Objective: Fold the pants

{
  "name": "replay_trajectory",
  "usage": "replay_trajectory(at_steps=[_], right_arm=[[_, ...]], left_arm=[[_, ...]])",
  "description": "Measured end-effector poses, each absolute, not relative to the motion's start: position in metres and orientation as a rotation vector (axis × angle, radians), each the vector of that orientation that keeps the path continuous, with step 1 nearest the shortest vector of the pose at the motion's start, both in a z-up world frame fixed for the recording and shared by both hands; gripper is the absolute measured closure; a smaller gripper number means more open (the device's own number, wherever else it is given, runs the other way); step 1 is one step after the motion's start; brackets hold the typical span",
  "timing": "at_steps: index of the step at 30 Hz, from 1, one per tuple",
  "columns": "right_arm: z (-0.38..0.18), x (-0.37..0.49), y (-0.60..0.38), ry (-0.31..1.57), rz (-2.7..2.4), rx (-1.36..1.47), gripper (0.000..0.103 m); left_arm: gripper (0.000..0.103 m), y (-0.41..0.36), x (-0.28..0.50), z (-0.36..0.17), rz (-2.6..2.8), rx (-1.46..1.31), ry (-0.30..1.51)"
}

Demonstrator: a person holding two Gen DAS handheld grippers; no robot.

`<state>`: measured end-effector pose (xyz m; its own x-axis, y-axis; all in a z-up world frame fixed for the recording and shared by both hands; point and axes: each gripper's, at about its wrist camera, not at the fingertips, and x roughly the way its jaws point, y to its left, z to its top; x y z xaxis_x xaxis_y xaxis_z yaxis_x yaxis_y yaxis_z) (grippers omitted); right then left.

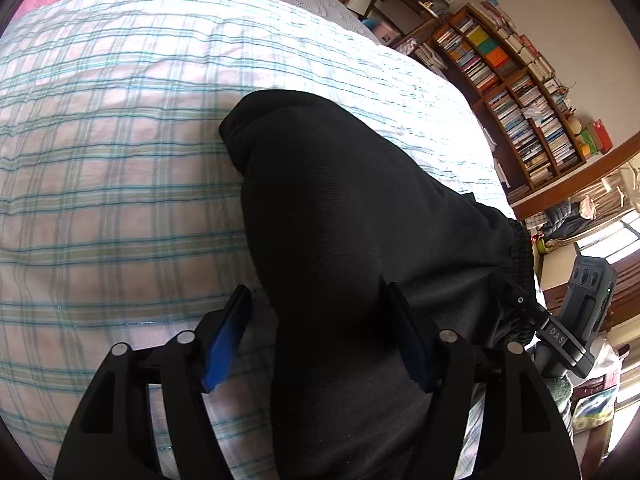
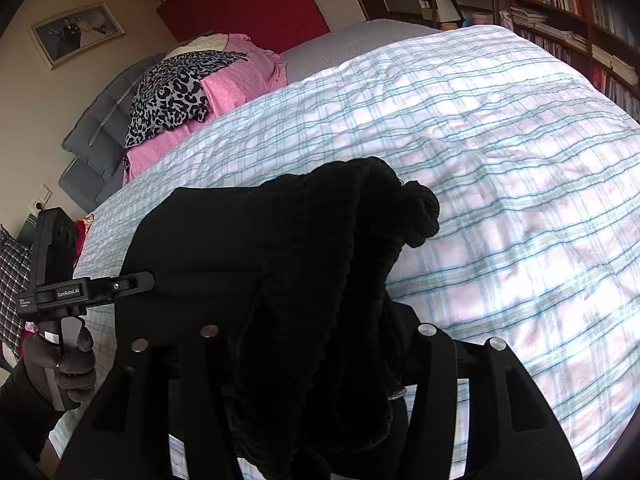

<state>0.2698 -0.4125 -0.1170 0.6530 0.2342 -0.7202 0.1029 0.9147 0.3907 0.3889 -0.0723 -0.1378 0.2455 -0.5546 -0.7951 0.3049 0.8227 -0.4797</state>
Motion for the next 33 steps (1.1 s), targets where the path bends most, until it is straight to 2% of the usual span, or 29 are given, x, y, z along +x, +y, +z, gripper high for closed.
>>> replay_trajectory(at_steps=[2,4,12,16,24,33], right_arm=[[-0.117,0.266,-0.411,0.861,0.034,0.405,0.032],[-0.113,0.264,-0.412,0.858,0.010,0.398,0.028],[-0.065,0.223,-0.397,0.762,-0.138,0.224,0.026],[-0.056,0.203,-0.370,0.748,-0.113,0.134,0.026],[-0.086,0.187,-0.335,0.825,-0.100,0.063,0.026],[-0.128,0.198,-0.342,0.916,-0.125,0.102,0.026]], left_arm=[[0.027,-0.071,0.385,-0.136,-0.577,-0.223,1.173],[0.024,-0.074,0.380,-0.130,-0.541,-0.154,1.146],[0.023,-0.068,0.334,-0.093,-0.461,0.027,1.006],[0.018,-0.071,0.309,-0.088,-0.447,0.097,0.959],[0.018,-0.083,0.285,-0.107,-0.470,0.123,1.011],[0.017,-0.087,0.282,-0.135,-0.458,0.183,1.040]])
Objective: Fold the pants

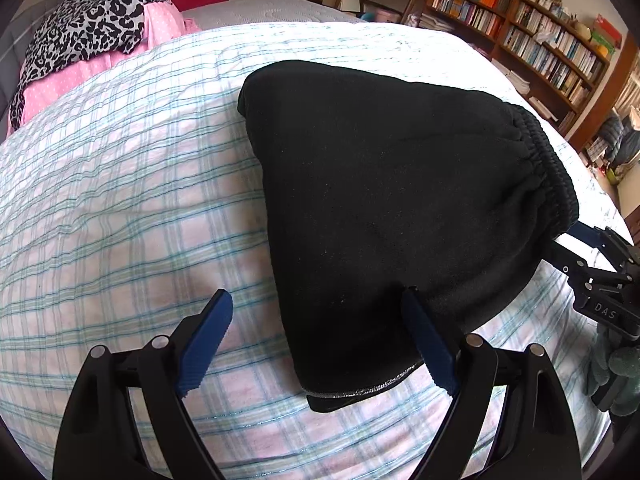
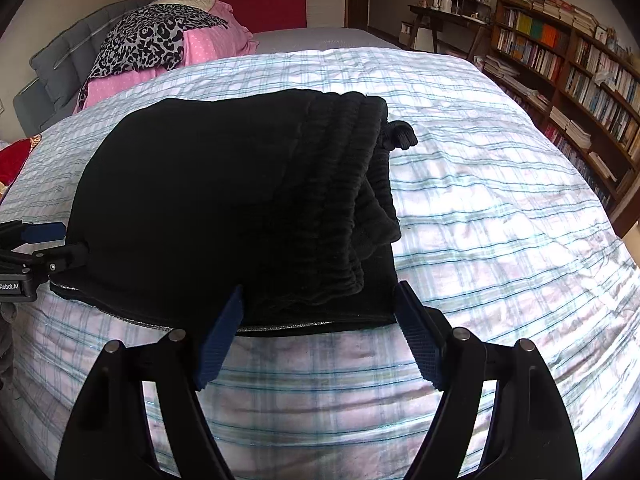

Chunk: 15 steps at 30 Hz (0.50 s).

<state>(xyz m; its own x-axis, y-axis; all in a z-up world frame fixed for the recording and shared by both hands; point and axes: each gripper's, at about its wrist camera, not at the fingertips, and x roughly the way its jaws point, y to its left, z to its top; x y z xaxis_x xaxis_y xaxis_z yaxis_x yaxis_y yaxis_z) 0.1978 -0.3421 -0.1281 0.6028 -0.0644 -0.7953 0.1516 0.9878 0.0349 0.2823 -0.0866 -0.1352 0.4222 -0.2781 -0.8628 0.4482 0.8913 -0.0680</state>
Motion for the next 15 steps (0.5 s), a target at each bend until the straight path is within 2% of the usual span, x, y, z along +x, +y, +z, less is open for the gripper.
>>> replay_trajectory(at_steps=[5,10,15], right_arm=[[-0.127,0.197,-0.345,0.928,-0.130,0.110,0.026],[-0.098,0.177,-0.348,0.866,-0.139,0.175,0.023],[-0.065,0.150,-0.343,0.790,-0.156,0.189,0.009]], left_arm=[[0.014,-0.091,0.282,-0.137,-0.438,0.232,1.020],[0.014,-0.099,0.266,-0.116,-0.431,0.287,0.954],[0.013,-0.111,0.247,-0.084,-0.424,0.306,0.872]])
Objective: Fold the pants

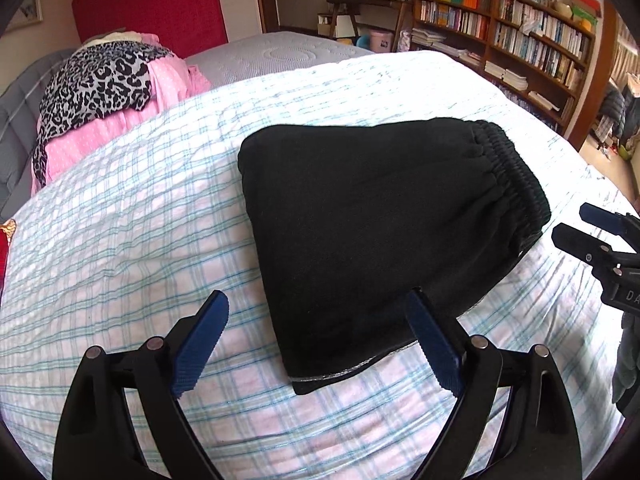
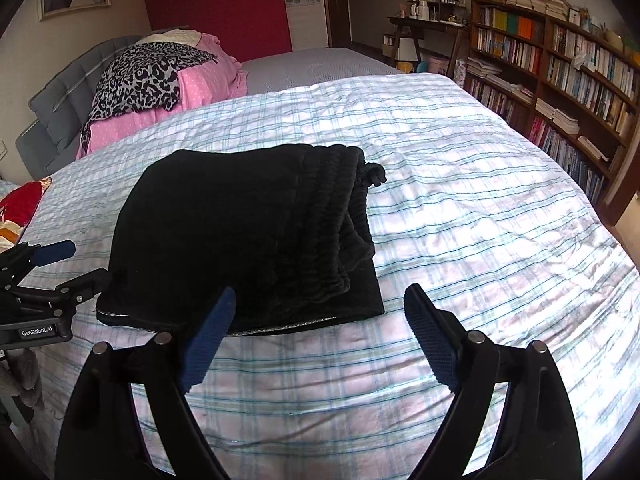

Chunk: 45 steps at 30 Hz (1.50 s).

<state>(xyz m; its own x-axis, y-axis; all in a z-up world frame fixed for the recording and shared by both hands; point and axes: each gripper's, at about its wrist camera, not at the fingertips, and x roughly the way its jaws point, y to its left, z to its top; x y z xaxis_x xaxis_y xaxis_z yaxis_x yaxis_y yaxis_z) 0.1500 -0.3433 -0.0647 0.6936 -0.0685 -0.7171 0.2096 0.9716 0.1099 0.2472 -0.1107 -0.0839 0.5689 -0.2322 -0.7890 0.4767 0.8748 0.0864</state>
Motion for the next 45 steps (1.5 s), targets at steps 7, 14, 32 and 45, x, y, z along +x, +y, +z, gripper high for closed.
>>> replay_trajectory(at_steps=[7,14,32,45], right_arm=[[-0.040,0.127,-0.337,0.745,-0.154,0.229,0.003],[-0.031,0.116,-0.332,0.719,-0.176,0.212,0.003],[-0.037,0.115,-0.331,0.723,-0.195,0.171,0.003],[-0.061,0.122,-0.338,0.789,-0.226,0.185,0.003]], left_arm=[[0.005,-0.121,0.226,-0.049,-0.434,0.306,0.789],[0.005,-0.126,0.213,-0.038,-0.363,0.320,0.764],[0.005,-0.142,0.205,-0.041,-0.396,0.357,0.736],[0.005,-0.125,0.223,-0.057,-0.355,0.301,0.844]])
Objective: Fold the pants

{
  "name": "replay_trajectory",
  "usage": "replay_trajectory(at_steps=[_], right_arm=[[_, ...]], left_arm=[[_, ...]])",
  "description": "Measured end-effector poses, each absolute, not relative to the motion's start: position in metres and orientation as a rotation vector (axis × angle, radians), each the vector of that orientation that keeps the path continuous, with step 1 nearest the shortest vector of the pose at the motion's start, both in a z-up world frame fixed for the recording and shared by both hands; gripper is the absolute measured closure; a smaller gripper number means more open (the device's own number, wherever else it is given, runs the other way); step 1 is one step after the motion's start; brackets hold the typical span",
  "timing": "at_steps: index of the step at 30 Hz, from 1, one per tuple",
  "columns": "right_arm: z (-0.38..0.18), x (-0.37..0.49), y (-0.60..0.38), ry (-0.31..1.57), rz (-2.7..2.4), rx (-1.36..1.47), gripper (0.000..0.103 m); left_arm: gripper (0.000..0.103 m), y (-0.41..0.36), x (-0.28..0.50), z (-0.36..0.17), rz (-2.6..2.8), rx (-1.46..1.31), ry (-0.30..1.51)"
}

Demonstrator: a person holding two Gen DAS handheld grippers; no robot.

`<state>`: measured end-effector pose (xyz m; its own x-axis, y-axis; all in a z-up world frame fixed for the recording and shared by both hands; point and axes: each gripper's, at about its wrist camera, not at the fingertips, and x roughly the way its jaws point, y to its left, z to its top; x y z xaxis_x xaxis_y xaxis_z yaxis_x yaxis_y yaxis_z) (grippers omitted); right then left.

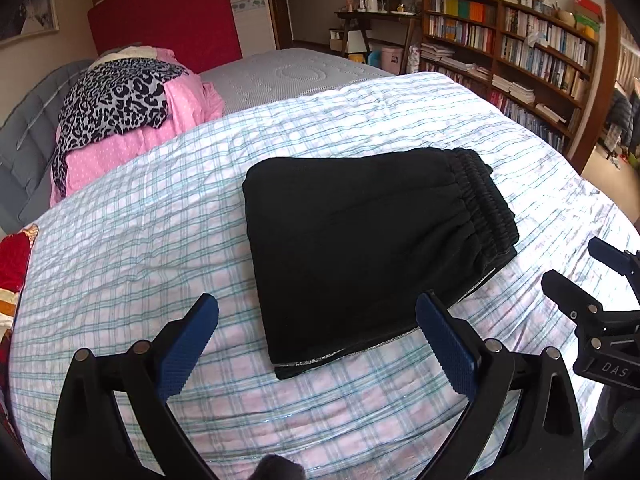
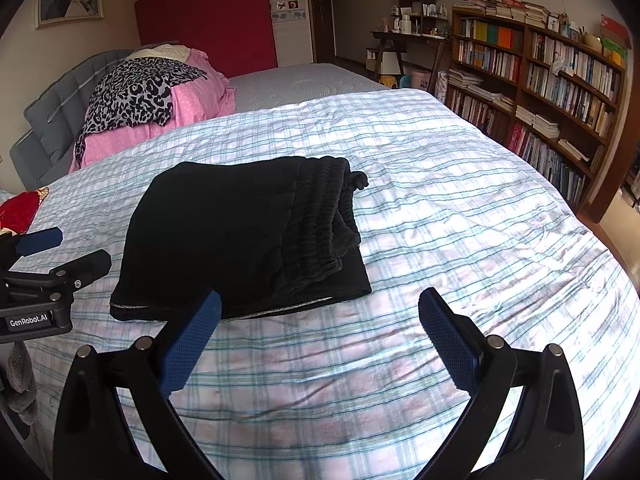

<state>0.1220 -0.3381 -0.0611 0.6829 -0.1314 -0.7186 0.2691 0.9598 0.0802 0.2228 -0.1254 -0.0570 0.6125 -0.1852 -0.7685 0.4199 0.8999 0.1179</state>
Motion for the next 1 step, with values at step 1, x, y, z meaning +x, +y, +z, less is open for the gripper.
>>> replay_trajectory(at_steps=[1], right_arm=[[-0.0673,0.1231,-0.3411,0.803,-0.237,0.185,0.003]], left_arm=[[0.005,-0.1182,0.2269,-0.0650,-0.335,0.302,0.866]])
